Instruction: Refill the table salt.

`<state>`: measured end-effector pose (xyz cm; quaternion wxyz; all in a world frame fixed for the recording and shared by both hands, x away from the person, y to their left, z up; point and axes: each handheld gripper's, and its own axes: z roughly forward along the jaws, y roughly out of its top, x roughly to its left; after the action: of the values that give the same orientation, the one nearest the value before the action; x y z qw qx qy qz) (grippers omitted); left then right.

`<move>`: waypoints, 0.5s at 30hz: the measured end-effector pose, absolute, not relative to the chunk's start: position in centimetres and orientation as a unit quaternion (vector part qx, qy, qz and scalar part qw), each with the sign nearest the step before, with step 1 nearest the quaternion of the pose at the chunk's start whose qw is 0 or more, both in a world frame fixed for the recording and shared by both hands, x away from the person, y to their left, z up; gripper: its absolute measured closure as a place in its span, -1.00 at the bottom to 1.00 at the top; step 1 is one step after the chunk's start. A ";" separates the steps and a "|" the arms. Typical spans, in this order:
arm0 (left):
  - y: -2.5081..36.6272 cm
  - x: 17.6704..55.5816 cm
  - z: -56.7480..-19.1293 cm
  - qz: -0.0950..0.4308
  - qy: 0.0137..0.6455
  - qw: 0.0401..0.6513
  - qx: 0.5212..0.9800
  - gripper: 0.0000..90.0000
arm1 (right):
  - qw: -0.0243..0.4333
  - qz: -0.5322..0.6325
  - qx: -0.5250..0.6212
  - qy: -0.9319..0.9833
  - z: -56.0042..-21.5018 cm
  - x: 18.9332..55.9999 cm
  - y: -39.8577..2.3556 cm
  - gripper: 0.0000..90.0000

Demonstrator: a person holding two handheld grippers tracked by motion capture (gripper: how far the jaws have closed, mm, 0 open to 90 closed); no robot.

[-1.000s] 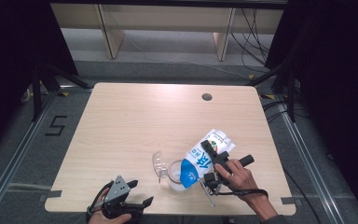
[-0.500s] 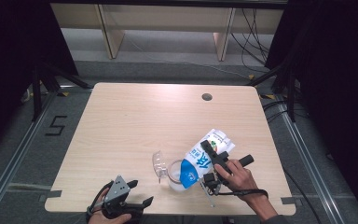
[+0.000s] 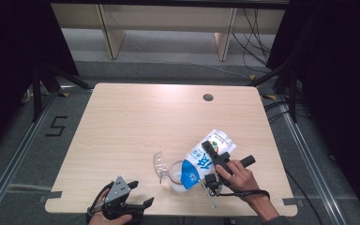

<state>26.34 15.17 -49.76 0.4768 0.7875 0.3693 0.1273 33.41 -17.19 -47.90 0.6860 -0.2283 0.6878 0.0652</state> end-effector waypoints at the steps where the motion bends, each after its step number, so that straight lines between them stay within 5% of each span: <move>1: 15.1 26.3 -49.8 0.124 0.376 0.481 0.782 -0.58 | 0.686 0.063 -0.228 0.688 -47.9 33.4 -17.2 0.37; 15: 15.1 26.3 -49.8 0.125 0.377 0.481 0.782 -0.58 | 0.684 0.061 -0.230 0.689 -47.9 33.4 -17.2 0.39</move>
<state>26.26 15.06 -49.82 0.4811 0.7817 0.3767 0.1248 33.44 -17.19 -47.86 0.6844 -0.2301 0.6891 0.0610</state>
